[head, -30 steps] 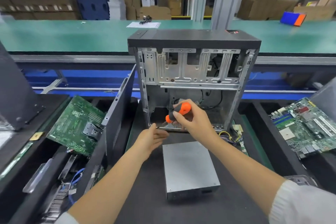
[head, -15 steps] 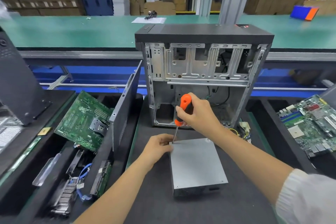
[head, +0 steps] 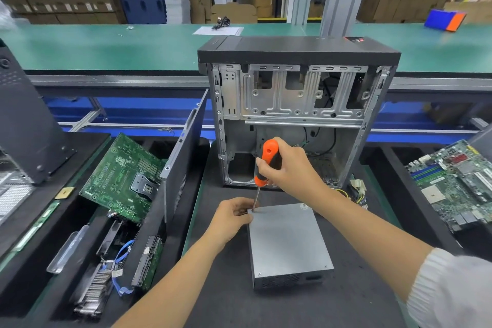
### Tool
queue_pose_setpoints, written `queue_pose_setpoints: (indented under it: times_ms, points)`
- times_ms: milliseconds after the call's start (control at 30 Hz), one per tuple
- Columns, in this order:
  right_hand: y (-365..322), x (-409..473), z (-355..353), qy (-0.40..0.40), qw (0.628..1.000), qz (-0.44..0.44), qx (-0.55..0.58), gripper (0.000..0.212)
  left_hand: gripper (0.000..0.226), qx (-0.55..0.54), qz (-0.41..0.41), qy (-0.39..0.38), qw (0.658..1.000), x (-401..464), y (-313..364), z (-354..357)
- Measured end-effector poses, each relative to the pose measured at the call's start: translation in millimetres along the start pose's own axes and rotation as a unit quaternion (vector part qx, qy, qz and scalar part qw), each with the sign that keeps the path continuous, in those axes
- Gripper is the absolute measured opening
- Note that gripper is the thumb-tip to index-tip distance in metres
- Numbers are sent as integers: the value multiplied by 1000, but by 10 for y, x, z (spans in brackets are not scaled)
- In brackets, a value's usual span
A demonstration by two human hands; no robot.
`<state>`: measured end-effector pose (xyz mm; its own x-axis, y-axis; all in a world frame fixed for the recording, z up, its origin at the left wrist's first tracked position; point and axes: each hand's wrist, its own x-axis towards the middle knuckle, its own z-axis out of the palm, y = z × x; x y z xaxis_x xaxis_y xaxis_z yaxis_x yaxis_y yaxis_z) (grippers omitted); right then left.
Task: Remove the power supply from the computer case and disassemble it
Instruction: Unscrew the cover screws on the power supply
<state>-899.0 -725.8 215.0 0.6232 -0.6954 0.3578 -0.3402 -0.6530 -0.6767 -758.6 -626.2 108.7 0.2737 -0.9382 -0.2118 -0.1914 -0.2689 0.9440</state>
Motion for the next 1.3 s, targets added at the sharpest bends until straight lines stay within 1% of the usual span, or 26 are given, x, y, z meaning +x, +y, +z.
queue_pose_setpoints:
  times_ms: [400,533,633,700,767,833,900,967,1033,1100,1167,1300]
  points:
    - [-3,22,-2,-8,1000,-3,-12,21,35,-4,-5,-8,1000,38,-50,-19]
    - [-32,14,-4,-23,1000,-3,-14,20,35,-3,-1,-10,1000,40,-47,-27]
    - [-79,28,-35,-37,999,5,-20,24,35,-8,3,-15,1000,39,-60,-29]
    - [-133,81,-94,-46,998,8,-41,25,30,-3,21,-9,1000,36,-46,-25]
    - [-224,172,-169,-71,994,17,-85,28,24,3,61,18,998,47,1,-7]
    - [-338,271,-242,-109,984,32,-138,30,20,-11,87,53,995,61,65,32]
    - [-458,361,-311,-148,969,40,-195,34,19,-14,93,79,992,78,109,77]
    - [-582,424,-354,-178,951,54,-249,48,16,5,97,95,991,96,116,105]
    - [-677,468,-353,-187,919,53,-344,60,13,18,100,104,989,95,108,119]
    - [-732,496,-314,-181,887,37,-423,60,12,21,96,111,989,90,101,120]
    - [-758,521,-285,-195,875,41,-442,53,12,11,96,102,990,89,111,109]
    - [-767,555,-346,-278,870,63,-403,45,16,-24,120,40,992,96,204,66]
